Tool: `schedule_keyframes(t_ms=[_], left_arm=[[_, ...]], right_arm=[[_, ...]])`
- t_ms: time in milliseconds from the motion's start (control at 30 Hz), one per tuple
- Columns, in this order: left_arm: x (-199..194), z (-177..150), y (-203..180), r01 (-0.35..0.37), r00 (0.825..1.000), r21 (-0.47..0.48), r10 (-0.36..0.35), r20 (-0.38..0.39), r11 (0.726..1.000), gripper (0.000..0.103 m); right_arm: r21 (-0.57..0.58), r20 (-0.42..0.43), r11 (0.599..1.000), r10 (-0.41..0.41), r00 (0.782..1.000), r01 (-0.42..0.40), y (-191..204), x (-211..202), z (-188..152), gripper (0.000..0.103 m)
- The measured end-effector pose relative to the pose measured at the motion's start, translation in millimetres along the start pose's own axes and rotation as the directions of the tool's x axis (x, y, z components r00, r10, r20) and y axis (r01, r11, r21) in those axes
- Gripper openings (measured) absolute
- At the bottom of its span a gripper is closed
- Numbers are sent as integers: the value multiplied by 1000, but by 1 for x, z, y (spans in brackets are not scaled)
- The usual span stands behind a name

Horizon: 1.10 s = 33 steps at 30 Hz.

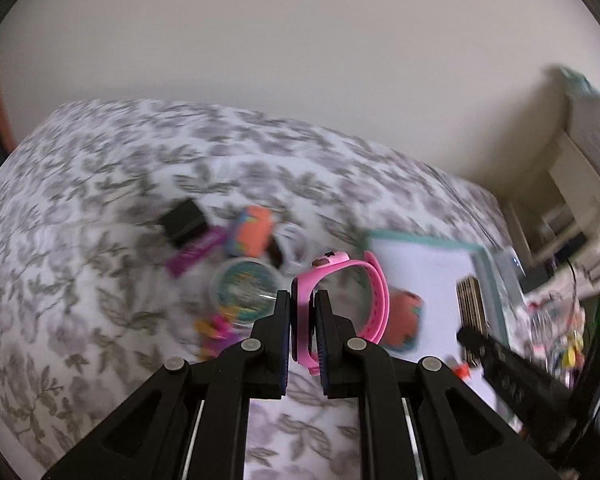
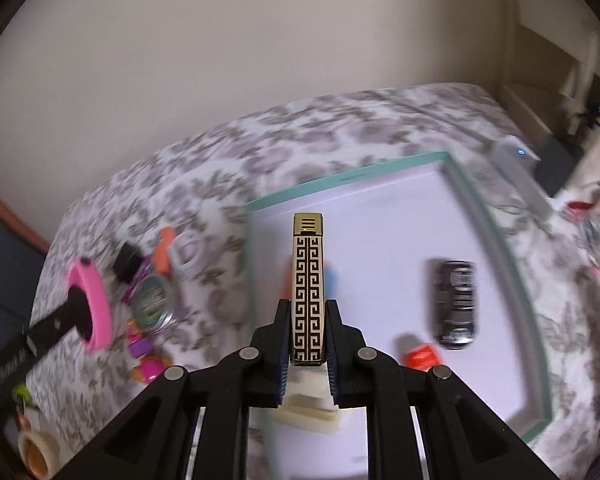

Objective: Organize rigid objects
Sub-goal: 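Lift and carry the comb with the right tool while the left tool carries the watch to the tray, then lower the comb into the tray and open the right tool while the left tool releases the watch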

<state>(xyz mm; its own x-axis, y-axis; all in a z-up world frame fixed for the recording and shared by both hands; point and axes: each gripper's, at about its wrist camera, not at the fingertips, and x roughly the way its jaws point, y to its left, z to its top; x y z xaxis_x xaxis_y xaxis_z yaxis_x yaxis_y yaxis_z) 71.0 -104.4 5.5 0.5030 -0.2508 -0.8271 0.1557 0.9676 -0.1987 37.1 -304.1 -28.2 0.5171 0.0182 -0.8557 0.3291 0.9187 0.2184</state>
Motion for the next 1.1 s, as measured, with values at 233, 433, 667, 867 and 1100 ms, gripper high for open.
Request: schedule_keyframes(t_ms=[233,433,667,867,1100], left_arm=[[8,-24,-64,97,995,164,-89,-55,982,12],[19,-48,-106,155,986,269,-131,-106,951,12],[44,-64,-123,160,982,321,-119,-145,934,12],[53,-70,-129,153,985,352,-112,-135,923,12],[61,-77,-136,144,985,386,-95,-142,911,12]], right_arm=[[120,7,991,-61,998,60,-55,-10,2,16],[183,-34,972,-142,989,146,-95,-9,-1,16],[206,-105,959,-174,979,193,-111,3,-10,16],[196,-156,958,-182,971,211,-111,16,-18,17],[178,-195,957,-192,962,227,-111,26,-23,17]])
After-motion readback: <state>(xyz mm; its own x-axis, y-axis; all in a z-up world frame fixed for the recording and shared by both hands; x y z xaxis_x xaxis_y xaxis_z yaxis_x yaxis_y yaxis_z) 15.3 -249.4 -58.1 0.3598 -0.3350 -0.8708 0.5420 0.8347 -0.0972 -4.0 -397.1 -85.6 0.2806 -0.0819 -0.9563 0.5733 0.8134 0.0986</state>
